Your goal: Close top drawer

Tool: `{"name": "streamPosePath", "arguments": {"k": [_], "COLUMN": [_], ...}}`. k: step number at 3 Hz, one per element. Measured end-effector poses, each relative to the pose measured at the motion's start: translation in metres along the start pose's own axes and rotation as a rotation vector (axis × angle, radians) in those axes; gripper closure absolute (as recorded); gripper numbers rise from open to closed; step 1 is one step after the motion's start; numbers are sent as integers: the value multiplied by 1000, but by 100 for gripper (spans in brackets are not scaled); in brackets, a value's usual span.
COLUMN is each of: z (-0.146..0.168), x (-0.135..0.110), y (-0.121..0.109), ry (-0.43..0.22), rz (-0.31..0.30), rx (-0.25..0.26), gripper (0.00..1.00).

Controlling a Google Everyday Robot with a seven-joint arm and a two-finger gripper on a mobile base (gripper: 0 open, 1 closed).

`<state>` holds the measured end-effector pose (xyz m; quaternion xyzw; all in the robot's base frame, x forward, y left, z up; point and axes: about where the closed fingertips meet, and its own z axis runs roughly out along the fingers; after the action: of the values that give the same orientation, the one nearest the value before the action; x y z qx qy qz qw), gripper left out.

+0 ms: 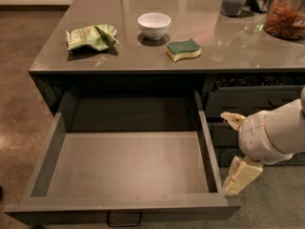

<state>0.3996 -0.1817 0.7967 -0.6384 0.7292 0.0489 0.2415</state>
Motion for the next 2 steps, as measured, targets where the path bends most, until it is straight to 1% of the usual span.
{"name": "streamPosePath", "arguments": {"k": [1,2], "z": [49,50], "x": [8,9], "y": [18,18], "ry": [19,16], "rz": [-18,-18], "rx": [0,0], "gripper": [0,0]}}
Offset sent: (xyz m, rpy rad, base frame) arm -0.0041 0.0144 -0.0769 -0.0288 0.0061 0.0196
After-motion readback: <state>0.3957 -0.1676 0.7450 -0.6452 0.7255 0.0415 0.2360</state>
